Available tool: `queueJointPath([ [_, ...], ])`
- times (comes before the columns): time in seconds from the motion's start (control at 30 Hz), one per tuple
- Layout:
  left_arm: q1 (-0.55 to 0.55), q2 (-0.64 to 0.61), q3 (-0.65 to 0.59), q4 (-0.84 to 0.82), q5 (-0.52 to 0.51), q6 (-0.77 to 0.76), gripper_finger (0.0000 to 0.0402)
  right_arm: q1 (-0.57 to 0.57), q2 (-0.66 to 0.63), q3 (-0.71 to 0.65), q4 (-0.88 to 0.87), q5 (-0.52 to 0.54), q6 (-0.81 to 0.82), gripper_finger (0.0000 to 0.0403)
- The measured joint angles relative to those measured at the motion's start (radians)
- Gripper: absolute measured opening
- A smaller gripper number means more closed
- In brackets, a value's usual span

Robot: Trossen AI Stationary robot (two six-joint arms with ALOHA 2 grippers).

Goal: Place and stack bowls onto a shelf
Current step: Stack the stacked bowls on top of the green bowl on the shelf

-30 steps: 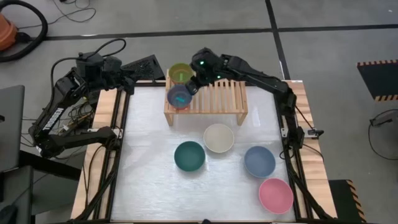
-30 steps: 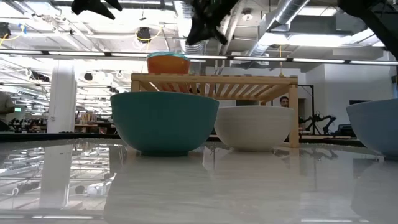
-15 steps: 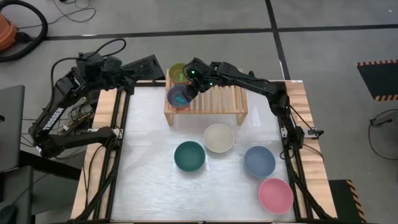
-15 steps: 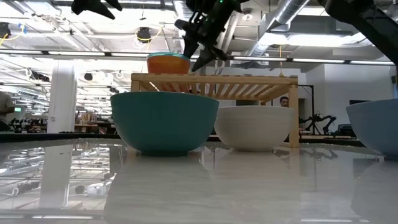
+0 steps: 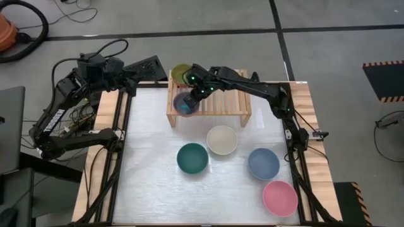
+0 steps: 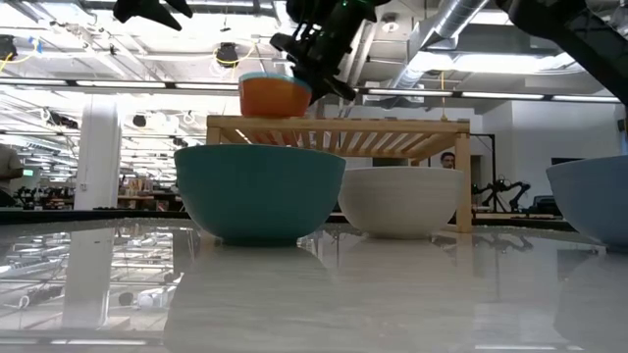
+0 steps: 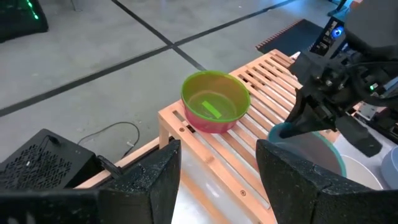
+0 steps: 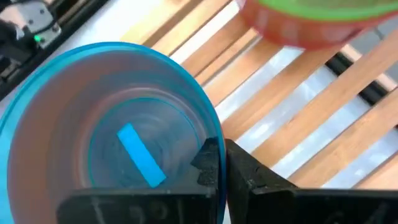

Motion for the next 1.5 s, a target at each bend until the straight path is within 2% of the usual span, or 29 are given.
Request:
queueJointPath([
  [0.17,0.0,0.0,0.0,0.0,0.0,0.01,0.0192,0.0,0.002,0.067,0.005,-0.014,0.007,0.0029],
  [0.33,0.0,0.0,0.0,0.0,0.0,0.008,0.0192,-0.016,-0.078,0.067,0.201,-0.036,0.017,0.0029],
  [0.5,0.0,0.0,0.0,0.0,0.0,0.008,0.0192,-0.079,-0.101,0.068,0.36,0.072,0.015,0.0029],
  [0.6,0.0,0.0,0.0,0.0,0.0,0.007,0.0192,-0.125,-0.092,0.059,0.415,0.081,0.039,0.0029],
  [1.0,0.0,0.0,0.0,0.0,0.0,0.023,0.0192,-0.225,-0.096,0.023,0.399,0.092,0.044,0.0029],
  [1.2,0.0,0.002,0.0,0.0,0.0,0.012,0.0192,-0.226,-0.045,0.02,0.384,0.025,0.009,0.0029],
  [1.27,0.0,0.006,0.0,0.0,0.0,-0.009,0.0192,-0.226,-0.032,0.024,0.419,0.021,-0.006,0.0029],
  [1.5,0.0,0.034,0.0,0.018,-0.037,-0.044,0.0192,-0.257,-0.031,0.024,0.362,-0.007,-0.046,0.0029],
])
